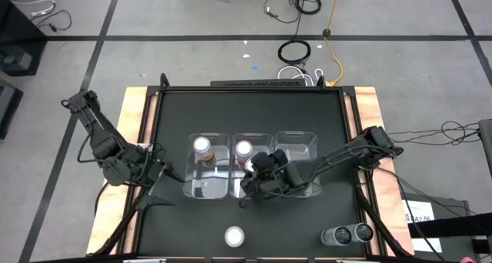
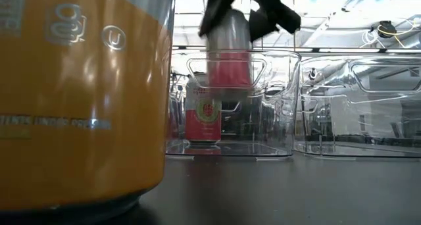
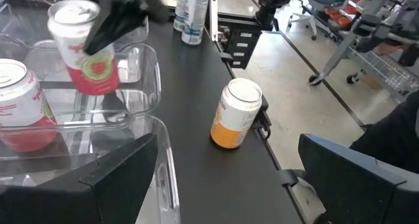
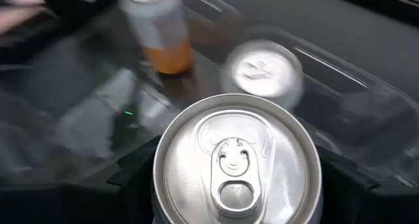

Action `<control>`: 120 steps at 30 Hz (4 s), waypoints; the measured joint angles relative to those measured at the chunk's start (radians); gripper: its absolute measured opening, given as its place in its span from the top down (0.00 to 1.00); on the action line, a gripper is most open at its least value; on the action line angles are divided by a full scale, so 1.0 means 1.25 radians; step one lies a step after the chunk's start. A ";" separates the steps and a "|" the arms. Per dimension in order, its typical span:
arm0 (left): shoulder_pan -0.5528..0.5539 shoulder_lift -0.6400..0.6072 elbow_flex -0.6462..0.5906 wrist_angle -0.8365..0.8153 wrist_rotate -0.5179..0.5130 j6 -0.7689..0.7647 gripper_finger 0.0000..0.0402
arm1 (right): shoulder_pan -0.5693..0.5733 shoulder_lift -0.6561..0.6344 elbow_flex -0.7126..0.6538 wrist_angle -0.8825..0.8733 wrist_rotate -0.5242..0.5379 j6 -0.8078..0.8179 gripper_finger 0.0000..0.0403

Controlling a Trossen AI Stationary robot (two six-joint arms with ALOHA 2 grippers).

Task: Sort soda cans
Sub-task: Put the pink soda can into the center transparent bin

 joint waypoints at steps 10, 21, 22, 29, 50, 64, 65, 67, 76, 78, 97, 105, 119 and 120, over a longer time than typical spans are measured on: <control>0.000 0.000 0.000 -0.001 0.024 0.041 0.05 | -0.007 0.024 -0.041 -0.036 0.037 0.056 0.31; 0.000 0.000 0.000 -0.001 0.024 0.038 0.05 | -0.040 -0.035 -0.185 0.070 0.044 0.061 0.31; 0.000 0.000 0.000 -0.001 0.024 0.038 0.05 | -0.045 -0.042 -0.198 0.087 0.044 0.042 0.31; 0.000 0.000 0.000 0.001 0.012 0.040 0.05 | -0.089 -0.098 -0.310 0.268 0.038 -0.047 0.31; 0.000 0.000 0.000 0.037 -0.010 0.034 0.05 | -0.136 -0.107 -0.396 0.415 0.021 -0.205 0.22; 0.000 0.000 0.000 0.037 -0.010 0.034 0.05 | -0.135 -0.107 -0.395 0.417 0.021 -0.243 0.21; 0.000 0.000 0.000 0.037 -0.010 0.034 0.05 | -0.135 -0.107 -0.395 0.417 0.021 -0.248 0.21; 0.000 0.000 0.000 0.037 -0.010 0.034 0.05 | -0.135 -0.107 -0.395 0.417 0.022 -0.259 0.21; 0.000 0.000 0.000 0.036 -0.010 0.034 0.05 | -0.135 -0.107 -0.395 0.417 0.020 -0.276 0.21; 0.000 0.000 0.000 0.036 -0.010 0.034 0.05 | -0.135 -0.107 -0.395 0.417 0.019 -0.288 0.21; 0.000 0.000 0.000 0.036 -0.010 0.034 0.05 | -0.135 -0.107 -0.394 0.417 0.019 -0.310 0.21; 0.000 0.000 0.000 0.044 -0.010 0.034 0.05 | -0.135 -0.107 -0.394 0.417 0.019 -0.310 0.21; 0.000 0.000 0.000 0.052 -0.010 0.034 0.05 | -0.135 -0.107 -0.393 0.418 0.026 -0.325 0.05; 0.000 0.000 0.000 0.052 -0.010 0.034 0.05 | -0.135 -0.107 -0.393 0.418 0.026 -0.325 0.04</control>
